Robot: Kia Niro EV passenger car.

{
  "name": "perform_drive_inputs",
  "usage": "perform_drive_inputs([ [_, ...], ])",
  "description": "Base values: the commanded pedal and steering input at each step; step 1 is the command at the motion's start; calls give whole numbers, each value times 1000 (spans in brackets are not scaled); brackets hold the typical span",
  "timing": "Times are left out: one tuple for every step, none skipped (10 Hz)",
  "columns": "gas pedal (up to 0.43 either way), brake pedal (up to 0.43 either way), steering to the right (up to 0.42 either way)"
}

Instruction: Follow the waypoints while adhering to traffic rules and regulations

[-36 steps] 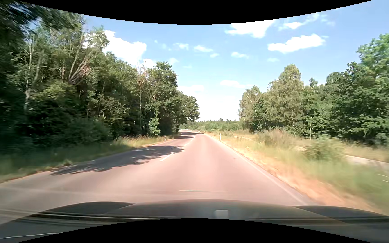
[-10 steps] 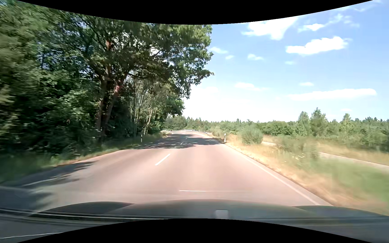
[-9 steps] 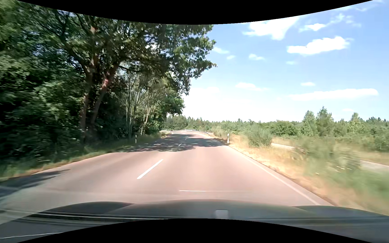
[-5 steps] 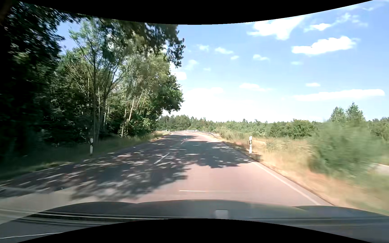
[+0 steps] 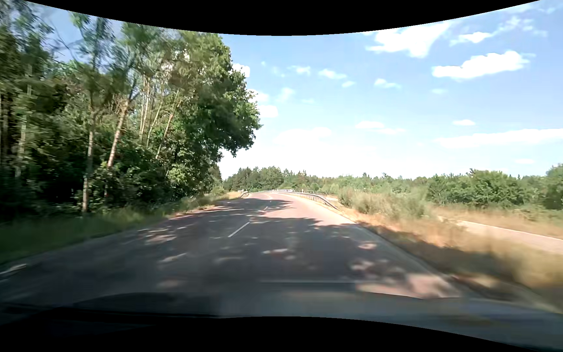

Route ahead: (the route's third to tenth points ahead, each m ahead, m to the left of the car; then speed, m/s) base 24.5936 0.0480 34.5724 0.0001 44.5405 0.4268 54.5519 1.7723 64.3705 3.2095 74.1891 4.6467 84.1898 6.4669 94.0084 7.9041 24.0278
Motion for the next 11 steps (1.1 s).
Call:
perform_drive_inputs([
  [169,6,-16],
  [169,6,-15],
  [169,6,-13],
  [169,6,-13],
  [169,6,-13],
  [169,6,-13],
  [169,6,-13],
  [157,6,-13],
  [157,6,-13],
  [157,6,-14],
  [157,6,-14],
])
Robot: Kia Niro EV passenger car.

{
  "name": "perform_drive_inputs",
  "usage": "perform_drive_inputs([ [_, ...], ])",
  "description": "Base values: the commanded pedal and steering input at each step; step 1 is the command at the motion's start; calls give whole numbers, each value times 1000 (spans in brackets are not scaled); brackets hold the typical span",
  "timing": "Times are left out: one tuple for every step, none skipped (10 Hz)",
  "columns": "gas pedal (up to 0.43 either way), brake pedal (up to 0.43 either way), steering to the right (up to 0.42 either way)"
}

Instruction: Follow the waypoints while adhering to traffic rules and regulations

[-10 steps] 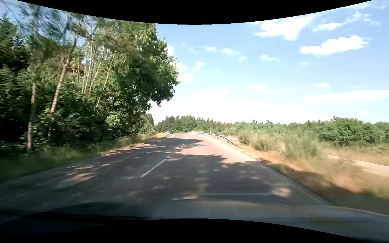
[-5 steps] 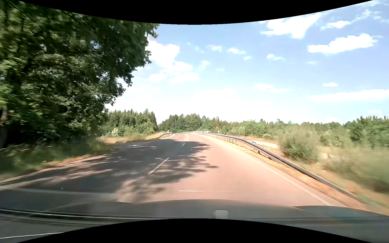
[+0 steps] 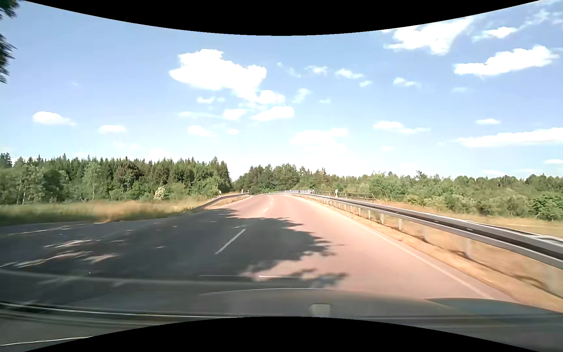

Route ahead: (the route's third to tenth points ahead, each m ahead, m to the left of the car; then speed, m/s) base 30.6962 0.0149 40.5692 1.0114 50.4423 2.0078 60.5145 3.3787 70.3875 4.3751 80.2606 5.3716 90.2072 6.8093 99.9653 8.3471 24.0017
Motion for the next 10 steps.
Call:
perform_drive_inputs([
  [157,6,-15],
  [150,6,-15],
  [150,6,-14],
  [150,6,-13],
  [150,6,-13],
  [150,6,-13],
  [150,6,-13],
  [150,6,-14],
  [150,6,-14],
  [150,6,-14],
])
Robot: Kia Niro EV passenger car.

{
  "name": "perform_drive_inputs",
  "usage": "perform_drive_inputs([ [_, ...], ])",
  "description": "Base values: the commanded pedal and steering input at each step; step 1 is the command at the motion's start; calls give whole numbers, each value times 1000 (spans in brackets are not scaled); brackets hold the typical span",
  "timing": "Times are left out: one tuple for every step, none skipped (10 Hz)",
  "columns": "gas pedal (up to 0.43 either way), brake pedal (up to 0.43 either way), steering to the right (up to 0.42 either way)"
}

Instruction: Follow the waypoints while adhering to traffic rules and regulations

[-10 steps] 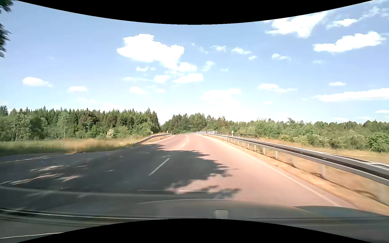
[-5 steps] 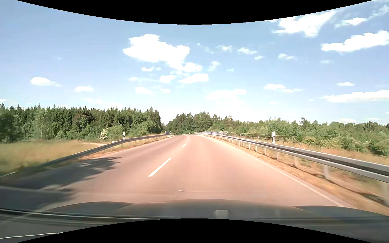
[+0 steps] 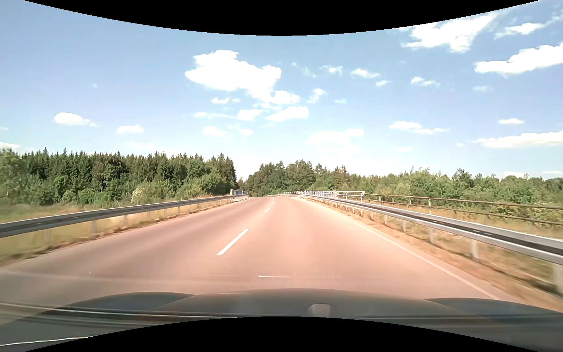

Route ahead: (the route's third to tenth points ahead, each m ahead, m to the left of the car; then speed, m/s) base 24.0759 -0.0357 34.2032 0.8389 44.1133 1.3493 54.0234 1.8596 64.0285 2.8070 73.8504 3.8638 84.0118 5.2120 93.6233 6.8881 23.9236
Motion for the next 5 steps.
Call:
perform_drive_inputs([
  [150,6,-14],
  [138,6,-13],
  [130,6,-11],
  [130,6,-11],
  [130,6,-11],
])
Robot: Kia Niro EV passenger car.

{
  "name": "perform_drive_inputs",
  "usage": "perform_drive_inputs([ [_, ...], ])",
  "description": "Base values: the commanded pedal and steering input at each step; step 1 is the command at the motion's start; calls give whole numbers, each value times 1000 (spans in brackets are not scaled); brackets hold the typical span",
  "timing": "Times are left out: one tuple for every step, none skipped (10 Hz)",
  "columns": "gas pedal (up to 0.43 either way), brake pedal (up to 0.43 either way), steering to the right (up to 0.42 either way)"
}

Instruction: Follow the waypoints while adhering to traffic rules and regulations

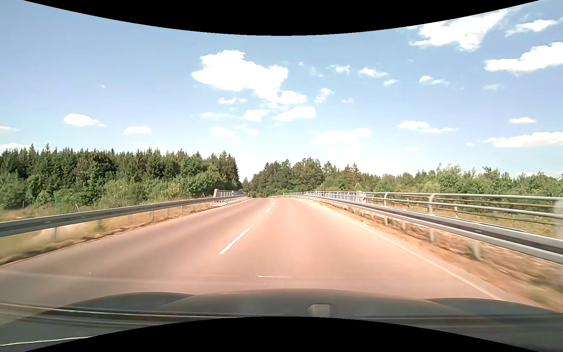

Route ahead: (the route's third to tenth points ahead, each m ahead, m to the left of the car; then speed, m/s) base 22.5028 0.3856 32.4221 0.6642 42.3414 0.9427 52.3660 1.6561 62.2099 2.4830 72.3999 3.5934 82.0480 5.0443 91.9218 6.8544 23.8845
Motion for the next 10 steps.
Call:
perform_drive_inputs([
  [130,6,-11],
  [130,6,-11],
  [130,6,-11],
  [130,6,-11],
  [130,6,-11],
  [130,6,-11],
  [130,6,-11],
  [130,6,-12],
  [130,6,-12],
  [130,6,-11],
])
